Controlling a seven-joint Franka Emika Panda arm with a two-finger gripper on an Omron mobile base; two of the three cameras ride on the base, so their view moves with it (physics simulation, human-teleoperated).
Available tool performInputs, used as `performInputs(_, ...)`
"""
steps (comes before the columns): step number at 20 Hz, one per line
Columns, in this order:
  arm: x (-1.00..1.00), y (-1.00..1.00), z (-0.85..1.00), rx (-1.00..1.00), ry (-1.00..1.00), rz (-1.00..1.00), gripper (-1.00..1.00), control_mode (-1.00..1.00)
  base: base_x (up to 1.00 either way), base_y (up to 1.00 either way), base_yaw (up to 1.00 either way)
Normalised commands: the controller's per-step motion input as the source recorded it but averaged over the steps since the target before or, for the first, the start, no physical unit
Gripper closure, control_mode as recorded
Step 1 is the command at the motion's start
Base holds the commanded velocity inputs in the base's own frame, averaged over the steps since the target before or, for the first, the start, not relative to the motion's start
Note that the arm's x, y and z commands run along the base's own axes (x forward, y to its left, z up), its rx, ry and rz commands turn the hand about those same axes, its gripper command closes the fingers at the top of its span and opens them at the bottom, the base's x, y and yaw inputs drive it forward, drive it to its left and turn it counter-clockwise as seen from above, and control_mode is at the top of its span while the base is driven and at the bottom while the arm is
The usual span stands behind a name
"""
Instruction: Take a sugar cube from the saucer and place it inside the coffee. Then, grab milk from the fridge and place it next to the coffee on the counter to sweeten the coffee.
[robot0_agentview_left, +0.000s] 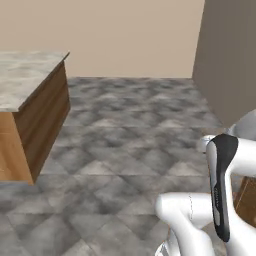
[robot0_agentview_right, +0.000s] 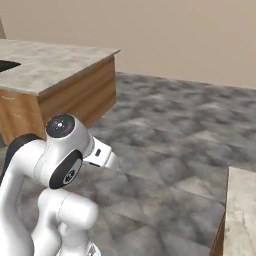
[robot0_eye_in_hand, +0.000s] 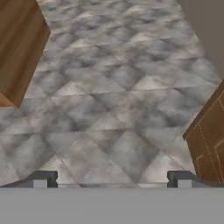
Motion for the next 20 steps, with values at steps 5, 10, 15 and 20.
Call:
performInputs(5, 0.00, 0.00, 0.00, 0.00, 0.00, 0.00, -1.00, 1.00, 0.00, 0.14, 0.87)
performInputs(10, 0.00, 0.00, 0.00, 0.00, 0.00, 0.00, -1.00, 1.00, 0.00, 0.16, 0.85)
performInputs(15, 0.00, 0.00, 0.00, 0.00, 0.00, 0.00, -1.00, 1.00, 0.00, 0.03, 0.79)
performInputs(20, 0.00, 0.00, 0.00, 0.00, 0.00, 0.00, -1.00, 1.00, 0.38, -0.03, 0.66)
